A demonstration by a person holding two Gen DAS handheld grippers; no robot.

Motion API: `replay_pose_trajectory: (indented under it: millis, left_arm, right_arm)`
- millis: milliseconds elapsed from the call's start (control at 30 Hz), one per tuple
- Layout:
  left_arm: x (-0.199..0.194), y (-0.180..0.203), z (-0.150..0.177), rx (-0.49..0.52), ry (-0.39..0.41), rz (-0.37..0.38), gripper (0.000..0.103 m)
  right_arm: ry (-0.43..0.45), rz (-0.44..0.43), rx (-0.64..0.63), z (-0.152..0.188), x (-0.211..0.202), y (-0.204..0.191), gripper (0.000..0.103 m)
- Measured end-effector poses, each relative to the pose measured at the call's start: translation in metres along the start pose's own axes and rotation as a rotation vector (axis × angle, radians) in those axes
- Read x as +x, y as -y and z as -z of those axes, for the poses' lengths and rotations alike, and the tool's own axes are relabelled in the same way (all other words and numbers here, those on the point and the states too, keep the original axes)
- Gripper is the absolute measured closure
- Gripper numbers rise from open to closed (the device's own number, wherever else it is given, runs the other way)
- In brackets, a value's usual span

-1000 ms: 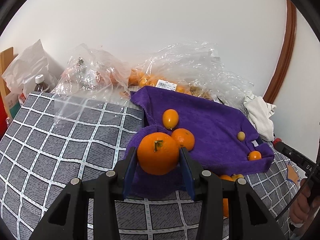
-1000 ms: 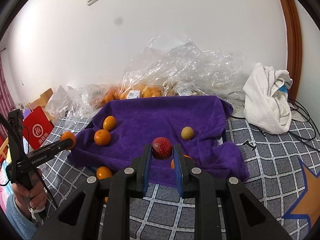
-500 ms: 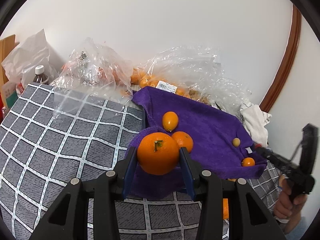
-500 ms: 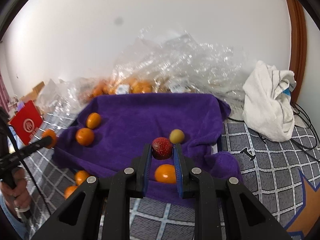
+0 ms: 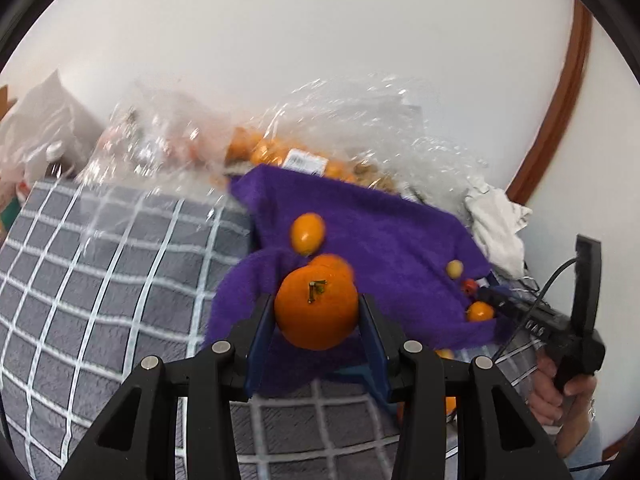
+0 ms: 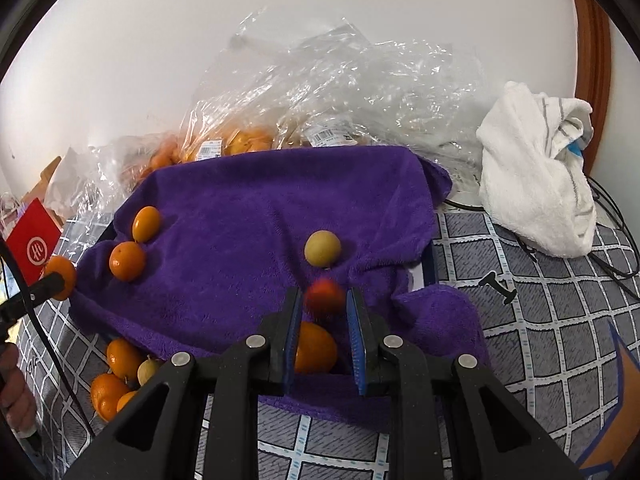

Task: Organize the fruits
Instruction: 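Lower the strawberry onto the towel and open the right gripper while the left gripper carries the mandarin, then lower the mandarin onto the towel and open the left gripper while the right gripper grasps another mandarin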

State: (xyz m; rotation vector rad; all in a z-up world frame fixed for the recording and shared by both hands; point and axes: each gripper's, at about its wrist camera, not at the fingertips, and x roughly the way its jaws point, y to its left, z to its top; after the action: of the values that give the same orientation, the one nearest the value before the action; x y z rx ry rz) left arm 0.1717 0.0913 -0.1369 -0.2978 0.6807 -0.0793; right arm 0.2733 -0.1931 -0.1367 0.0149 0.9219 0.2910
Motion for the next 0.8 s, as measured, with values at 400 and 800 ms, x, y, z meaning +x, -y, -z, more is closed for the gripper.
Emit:
replay_pose_trajectory:
  millis: [400, 800]
  left_arm:
    - [0.042, 0.015, -0.003, 0.09, -0.061, -0.214, 0.062]
    - [0.047, 0.015, 0.003, 0.118, -0.057, -0.15, 0.053]
  right_arm:
    - [0.024, 0.063, -0.007, 0.003, -0.032, -0.003, 0.071]
    - [0.001, 0.044, -0.053, 0.033, -0.061, -0.045, 0.069]
